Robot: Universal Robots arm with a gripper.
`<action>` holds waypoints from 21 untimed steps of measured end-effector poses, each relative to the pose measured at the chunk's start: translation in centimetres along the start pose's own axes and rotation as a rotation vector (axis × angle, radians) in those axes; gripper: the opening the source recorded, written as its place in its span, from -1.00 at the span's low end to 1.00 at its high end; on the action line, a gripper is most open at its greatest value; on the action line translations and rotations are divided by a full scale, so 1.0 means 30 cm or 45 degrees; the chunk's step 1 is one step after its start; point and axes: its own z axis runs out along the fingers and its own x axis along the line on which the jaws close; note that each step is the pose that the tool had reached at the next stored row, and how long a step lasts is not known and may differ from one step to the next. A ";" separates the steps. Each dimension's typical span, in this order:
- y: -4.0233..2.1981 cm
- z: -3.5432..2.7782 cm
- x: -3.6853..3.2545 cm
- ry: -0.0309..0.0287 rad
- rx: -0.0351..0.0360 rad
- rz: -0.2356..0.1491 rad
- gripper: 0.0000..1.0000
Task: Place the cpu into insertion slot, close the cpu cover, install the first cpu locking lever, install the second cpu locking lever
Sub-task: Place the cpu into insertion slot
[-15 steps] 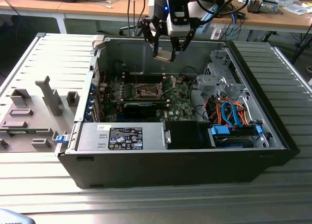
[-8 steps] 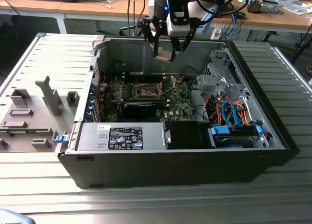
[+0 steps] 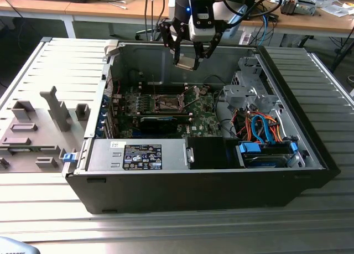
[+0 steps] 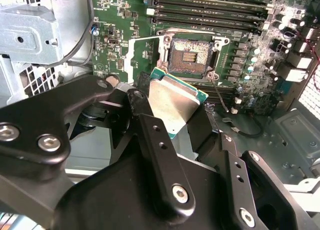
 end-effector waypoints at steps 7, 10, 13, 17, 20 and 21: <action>0.000 0.000 0.000 -0.0006 0.0000 0.011 0.08; 0.000 0.000 0.000 -0.0008 0.0000 0.014 0.08; 0.000 0.000 0.000 -0.0010 0.0000 0.018 0.08; 0.000 0.000 0.000 -0.0012 -0.0001 0.023 0.08; 0.000 0.000 0.000 -0.0015 -0.0002 0.026 0.08; 0.000 0.000 0.000 -0.0015 -0.0002 0.027 0.08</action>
